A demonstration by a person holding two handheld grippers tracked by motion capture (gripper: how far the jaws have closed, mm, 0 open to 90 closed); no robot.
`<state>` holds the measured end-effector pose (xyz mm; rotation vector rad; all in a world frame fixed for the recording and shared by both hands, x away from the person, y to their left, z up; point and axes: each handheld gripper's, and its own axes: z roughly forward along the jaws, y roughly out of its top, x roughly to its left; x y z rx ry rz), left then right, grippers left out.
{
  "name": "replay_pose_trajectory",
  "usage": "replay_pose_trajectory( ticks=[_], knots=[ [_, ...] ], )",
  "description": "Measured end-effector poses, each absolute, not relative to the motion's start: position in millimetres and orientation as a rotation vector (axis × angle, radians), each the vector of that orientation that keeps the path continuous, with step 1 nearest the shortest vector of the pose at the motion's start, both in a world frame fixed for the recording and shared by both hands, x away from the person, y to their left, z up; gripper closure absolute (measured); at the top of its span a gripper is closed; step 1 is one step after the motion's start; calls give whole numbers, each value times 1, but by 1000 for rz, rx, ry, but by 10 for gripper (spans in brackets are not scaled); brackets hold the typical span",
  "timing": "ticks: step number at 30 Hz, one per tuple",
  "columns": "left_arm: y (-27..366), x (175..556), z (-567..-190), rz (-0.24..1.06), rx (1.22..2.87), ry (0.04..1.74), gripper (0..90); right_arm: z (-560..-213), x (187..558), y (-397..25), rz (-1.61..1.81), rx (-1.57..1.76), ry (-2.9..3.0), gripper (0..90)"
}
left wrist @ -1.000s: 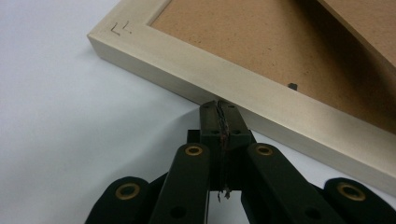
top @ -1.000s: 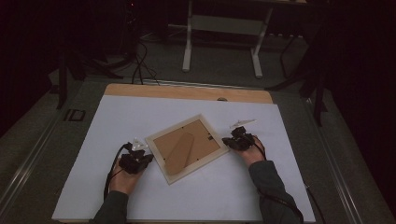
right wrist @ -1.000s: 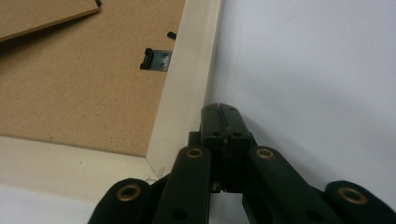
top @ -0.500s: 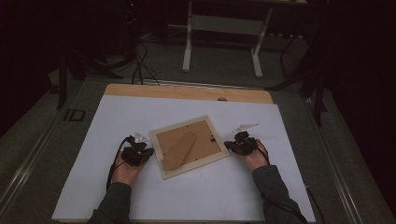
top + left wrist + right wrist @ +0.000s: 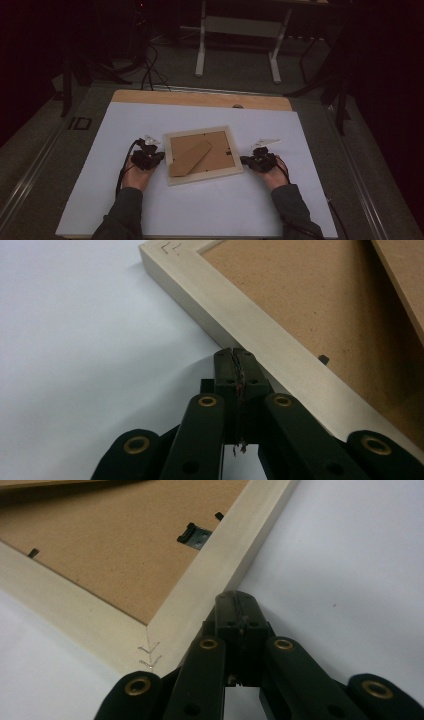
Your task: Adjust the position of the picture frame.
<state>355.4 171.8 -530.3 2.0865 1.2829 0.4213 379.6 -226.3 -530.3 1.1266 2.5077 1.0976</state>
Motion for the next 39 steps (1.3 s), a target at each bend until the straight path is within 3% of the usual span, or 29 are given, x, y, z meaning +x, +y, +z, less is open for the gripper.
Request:
replay_pose_trajectory(
  ticks=[20,39],
  knots=[
    [179,375,-532,369,2022,1278,900,-534,353,-225,1163,1113,2496,897],
    [188,324,-537,287,2039,1191,900,-533,343,-223,1121,1071,2502,896]
  ],
)
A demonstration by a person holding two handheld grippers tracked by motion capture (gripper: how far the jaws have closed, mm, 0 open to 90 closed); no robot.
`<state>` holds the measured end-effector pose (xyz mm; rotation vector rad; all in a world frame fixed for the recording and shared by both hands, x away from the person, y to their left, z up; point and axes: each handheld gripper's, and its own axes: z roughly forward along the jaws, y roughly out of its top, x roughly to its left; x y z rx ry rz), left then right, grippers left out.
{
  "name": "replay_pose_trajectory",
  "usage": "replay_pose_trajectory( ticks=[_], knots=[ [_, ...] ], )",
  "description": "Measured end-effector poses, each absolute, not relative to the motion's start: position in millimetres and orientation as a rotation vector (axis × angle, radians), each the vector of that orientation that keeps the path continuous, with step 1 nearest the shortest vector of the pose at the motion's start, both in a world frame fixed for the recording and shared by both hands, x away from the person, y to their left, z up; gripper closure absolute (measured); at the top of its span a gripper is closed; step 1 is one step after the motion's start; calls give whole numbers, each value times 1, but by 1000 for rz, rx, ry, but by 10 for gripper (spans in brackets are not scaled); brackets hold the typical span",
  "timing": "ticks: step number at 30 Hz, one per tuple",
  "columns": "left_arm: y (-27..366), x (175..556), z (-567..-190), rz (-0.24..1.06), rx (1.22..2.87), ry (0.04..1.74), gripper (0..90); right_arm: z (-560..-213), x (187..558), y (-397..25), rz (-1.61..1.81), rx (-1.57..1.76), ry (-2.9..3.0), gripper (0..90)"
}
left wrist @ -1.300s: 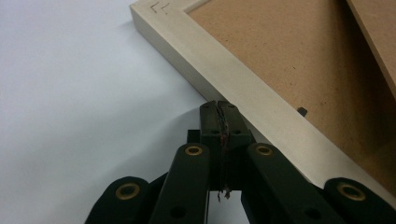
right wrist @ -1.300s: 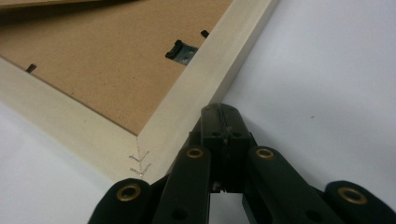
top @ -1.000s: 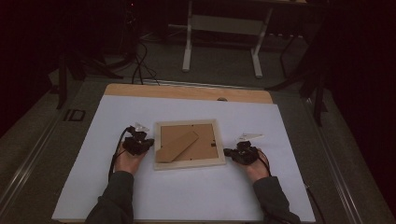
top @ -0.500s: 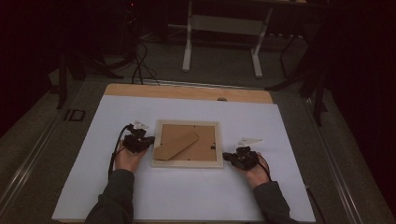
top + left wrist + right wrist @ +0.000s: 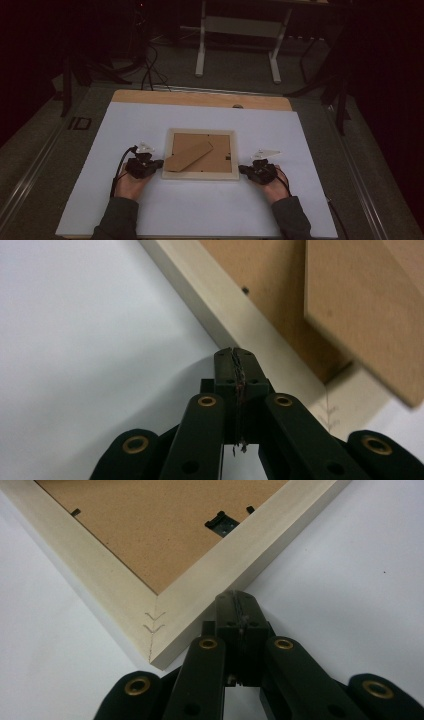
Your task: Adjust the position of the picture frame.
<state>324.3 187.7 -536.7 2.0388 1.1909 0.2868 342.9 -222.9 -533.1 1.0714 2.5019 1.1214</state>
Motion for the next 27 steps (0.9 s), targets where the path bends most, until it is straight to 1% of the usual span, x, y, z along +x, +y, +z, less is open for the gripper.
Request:
replay_pose_trajectory(
  ticks=[4,12,27],
  knots=[
    [190,324,-539,264,2009,1193,900,-533,341,-223,1124,1079,2501,897],
    [189,325,-539,265,2001,1194,900,-533,337,-223,1128,1098,2491,897],
    [177,323,-540,259,1996,1188,900,-534,339,-236,1137,1150,2459,898]
  ],
)
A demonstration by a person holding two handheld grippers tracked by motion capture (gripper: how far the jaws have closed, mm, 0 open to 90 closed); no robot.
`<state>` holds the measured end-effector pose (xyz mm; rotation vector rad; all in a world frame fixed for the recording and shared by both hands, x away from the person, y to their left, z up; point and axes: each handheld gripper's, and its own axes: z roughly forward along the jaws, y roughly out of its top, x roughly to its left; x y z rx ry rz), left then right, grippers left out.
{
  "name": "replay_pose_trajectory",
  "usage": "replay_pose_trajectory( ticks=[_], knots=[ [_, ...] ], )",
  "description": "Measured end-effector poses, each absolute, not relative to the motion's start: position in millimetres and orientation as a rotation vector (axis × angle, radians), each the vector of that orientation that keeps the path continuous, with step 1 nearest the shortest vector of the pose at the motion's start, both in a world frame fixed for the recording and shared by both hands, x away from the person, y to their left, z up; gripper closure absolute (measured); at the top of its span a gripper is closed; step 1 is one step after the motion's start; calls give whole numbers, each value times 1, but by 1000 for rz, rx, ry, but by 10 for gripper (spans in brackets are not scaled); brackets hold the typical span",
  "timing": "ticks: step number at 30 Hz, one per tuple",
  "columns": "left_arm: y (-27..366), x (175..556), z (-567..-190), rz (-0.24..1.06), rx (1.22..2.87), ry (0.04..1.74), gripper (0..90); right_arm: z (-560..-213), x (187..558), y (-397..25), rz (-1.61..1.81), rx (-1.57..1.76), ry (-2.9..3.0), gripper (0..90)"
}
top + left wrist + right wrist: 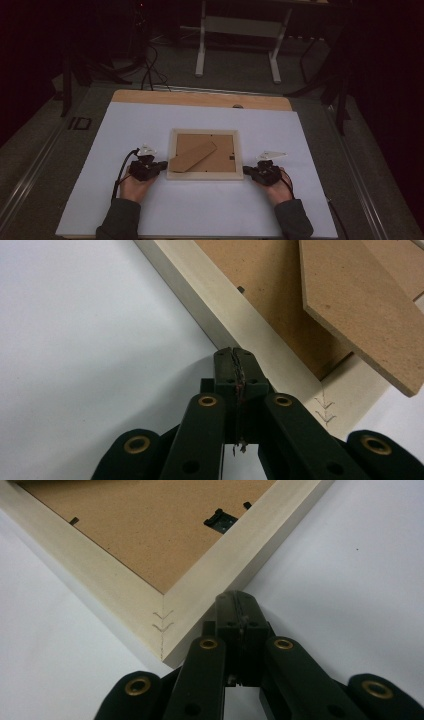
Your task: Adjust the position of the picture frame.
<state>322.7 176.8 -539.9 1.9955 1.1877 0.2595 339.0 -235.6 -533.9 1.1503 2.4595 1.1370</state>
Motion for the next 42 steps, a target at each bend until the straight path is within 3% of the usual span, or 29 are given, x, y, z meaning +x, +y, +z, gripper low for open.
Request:
replay_pose_trajectory(
  ticks=[30,42],
  knots=[
    [179,319,-542,264,1986,1154,900,-535,339,-237,1163,1155,2456,897],
    [181,316,-537,306,1949,1152,892,-534,339,-236,1159,1106,2427,818]
  ],
)
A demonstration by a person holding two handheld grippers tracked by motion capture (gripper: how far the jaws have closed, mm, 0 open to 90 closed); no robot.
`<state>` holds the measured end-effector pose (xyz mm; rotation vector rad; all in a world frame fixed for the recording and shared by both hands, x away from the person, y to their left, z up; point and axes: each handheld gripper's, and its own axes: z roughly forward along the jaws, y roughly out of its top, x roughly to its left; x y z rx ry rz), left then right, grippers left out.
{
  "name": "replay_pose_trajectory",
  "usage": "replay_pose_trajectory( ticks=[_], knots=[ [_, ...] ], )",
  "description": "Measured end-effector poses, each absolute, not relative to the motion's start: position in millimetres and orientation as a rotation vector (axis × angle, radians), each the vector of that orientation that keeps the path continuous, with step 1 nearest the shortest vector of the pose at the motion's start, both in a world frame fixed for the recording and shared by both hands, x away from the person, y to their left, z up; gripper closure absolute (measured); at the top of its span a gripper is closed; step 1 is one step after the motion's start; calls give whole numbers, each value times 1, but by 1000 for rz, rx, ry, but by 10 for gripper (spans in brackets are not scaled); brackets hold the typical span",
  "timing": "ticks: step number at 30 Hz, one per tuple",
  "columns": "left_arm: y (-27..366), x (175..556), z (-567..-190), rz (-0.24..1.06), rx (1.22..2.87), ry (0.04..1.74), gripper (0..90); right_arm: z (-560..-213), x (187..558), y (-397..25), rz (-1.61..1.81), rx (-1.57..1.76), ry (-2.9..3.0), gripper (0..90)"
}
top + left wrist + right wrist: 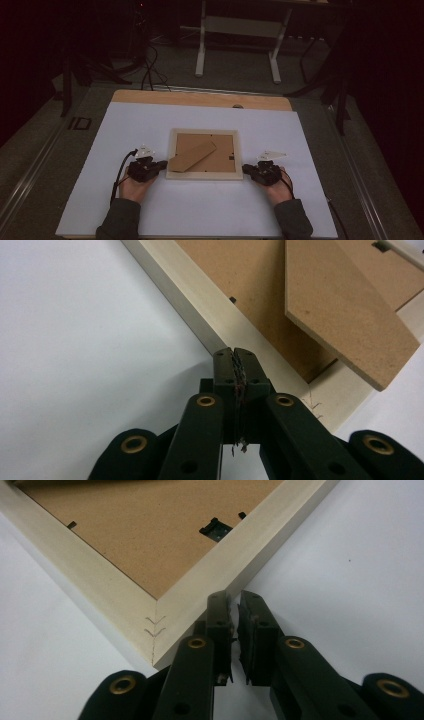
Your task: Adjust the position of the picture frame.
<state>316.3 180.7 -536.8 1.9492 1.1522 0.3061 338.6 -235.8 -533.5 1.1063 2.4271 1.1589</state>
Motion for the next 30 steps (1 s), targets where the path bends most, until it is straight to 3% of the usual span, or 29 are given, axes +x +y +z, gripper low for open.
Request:
replay_pose_trajectory(
  ticks=[14,30],
  knots=[
    [194,311,-519,293,1852,1158,831,-528,339,-243,1192,1103,2380,729],
    [194,309,-502,282,1828,1100,730,-527,339,-247,1216,1111,2367,695]
  ],
)
